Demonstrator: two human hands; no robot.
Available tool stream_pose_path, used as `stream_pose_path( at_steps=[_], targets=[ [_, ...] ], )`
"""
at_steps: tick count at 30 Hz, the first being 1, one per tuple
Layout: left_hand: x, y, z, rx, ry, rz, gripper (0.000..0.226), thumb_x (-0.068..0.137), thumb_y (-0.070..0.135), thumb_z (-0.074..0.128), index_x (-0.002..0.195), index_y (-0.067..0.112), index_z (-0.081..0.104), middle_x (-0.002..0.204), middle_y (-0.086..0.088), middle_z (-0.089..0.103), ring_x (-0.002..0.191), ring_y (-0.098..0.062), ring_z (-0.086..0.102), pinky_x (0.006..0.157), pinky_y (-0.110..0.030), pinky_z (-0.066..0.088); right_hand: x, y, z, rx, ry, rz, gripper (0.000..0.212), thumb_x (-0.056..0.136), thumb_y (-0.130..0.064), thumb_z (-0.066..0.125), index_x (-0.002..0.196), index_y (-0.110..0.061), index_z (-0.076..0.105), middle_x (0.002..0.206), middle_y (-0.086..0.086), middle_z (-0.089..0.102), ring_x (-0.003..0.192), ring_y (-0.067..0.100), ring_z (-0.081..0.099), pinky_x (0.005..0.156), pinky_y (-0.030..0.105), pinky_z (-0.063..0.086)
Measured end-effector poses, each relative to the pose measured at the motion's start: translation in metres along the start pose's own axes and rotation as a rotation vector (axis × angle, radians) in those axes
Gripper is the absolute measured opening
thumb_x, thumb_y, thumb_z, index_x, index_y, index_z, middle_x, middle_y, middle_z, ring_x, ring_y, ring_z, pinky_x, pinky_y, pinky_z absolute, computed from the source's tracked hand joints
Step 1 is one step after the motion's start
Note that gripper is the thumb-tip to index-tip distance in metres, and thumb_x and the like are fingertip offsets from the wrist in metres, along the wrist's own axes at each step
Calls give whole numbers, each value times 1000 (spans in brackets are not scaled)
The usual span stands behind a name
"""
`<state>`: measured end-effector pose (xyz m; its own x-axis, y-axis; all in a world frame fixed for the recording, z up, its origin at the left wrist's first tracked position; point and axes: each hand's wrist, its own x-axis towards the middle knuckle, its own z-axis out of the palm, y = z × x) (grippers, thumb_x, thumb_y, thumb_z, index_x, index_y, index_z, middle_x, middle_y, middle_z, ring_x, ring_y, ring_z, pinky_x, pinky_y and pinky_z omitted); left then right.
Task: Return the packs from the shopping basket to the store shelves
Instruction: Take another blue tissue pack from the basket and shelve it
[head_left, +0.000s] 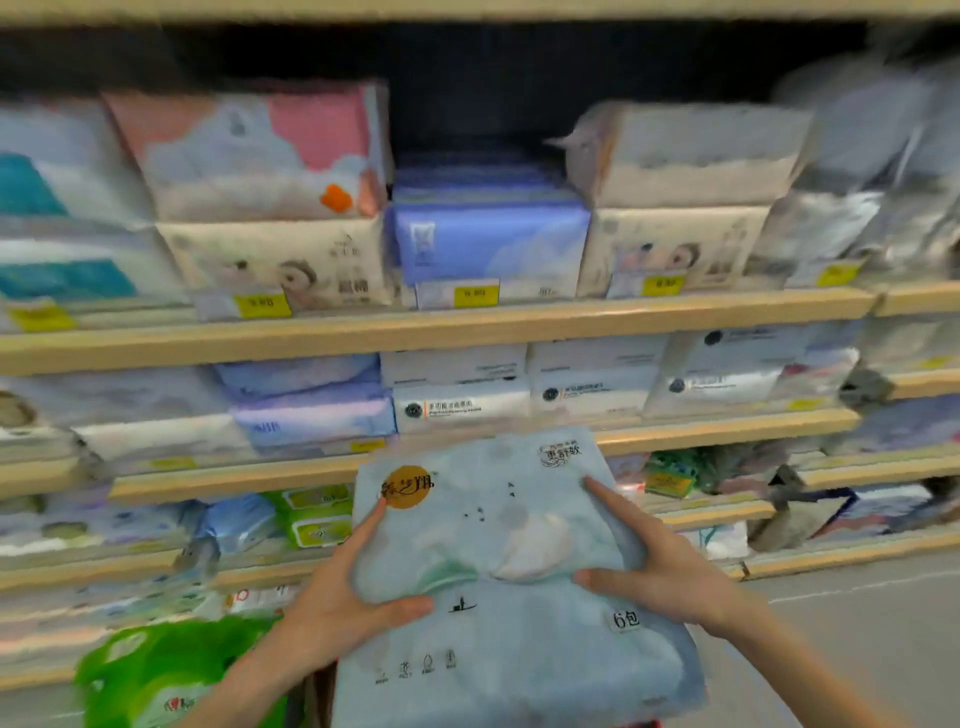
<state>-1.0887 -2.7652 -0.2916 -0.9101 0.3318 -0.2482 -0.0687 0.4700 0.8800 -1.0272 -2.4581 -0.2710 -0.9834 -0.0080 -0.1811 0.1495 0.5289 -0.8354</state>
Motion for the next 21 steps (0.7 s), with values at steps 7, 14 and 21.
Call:
stream_pose_path(
  at_steps=[7, 14, 21],
  targets=[
    [-58, 127, -105, 45, 178, 283, 123, 20, 74, 75, 130, 54, 25, 113, 39, 40, 97, 21, 47, 70, 3, 40, -33, -157, -47, -49, 110, -247, 105, 49, -65, 73, 140, -46, 23, 142, -20, 37, 126, -8, 38, 107, 22, 33],
    [-111, 225, -222, 156, 288, 490, 122, 22, 76, 75, 132, 57, 25, 123, 27, 47, 107, 4, 52, 88, -12, 43, -66, -306, -58, -37, 238, -421, 100, 59, -41, 80, 140, -44, 22, 144, -15, 37, 124, 3, 46, 103, 34, 42],
    [-176, 284, -350, 249, 419, 735, 109, 29, 71, 78, 124, 69, 22, 121, 36, 42, 107, 2, 52, 93, -28, 45, -84, -442, -30, -111, 381, -639, 100, 65, -33, 80, 140, -46, 16, 146, -17, 30, 129, 3, 38, 109, 33, 35]
  ],
)
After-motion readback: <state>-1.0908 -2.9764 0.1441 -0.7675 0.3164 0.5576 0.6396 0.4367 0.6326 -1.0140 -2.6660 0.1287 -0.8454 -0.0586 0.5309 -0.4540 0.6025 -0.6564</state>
